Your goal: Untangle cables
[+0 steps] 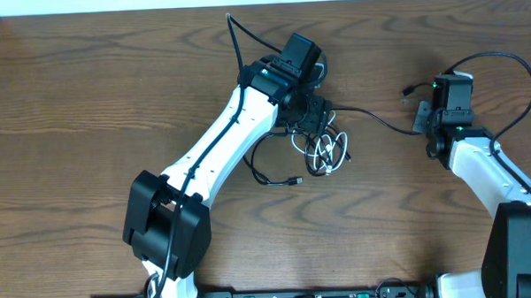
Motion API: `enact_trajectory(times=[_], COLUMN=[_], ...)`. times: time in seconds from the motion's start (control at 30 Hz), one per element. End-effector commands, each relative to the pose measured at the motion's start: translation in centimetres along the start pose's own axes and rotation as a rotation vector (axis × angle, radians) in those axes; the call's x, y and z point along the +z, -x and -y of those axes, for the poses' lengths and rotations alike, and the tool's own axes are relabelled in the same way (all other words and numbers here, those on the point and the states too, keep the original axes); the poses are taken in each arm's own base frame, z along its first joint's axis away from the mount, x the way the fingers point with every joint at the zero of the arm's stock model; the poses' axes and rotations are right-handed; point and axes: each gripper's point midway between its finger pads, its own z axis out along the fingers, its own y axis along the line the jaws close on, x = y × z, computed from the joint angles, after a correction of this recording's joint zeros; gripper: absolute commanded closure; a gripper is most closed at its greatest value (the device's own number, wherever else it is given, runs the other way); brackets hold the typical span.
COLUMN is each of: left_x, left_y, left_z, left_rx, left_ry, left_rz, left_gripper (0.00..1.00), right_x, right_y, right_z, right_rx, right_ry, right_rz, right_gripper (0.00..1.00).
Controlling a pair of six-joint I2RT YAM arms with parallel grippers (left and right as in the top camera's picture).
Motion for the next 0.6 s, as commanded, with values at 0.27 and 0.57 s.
enact_trajectory(times=[0.27,0.57], left_x=[-1.1,-0.9], left_y=[-1.1,-2.7], left_z=[-7.9,-11.4], left_rx=[-0.355,-0.573], left_ry=[0.371,0.41], left_rz=[0.03,0.007], left_gripper=[0.28,0.28], right_x=[0.6,0.8], right_y=[1.5,1.2], right_z=[1.3,1.0], right_rx=[0.065,0.085], right_ry=[-0.007,0.063], right_rz=[0.049,0.023], right_gripper=[0.99,0.99])
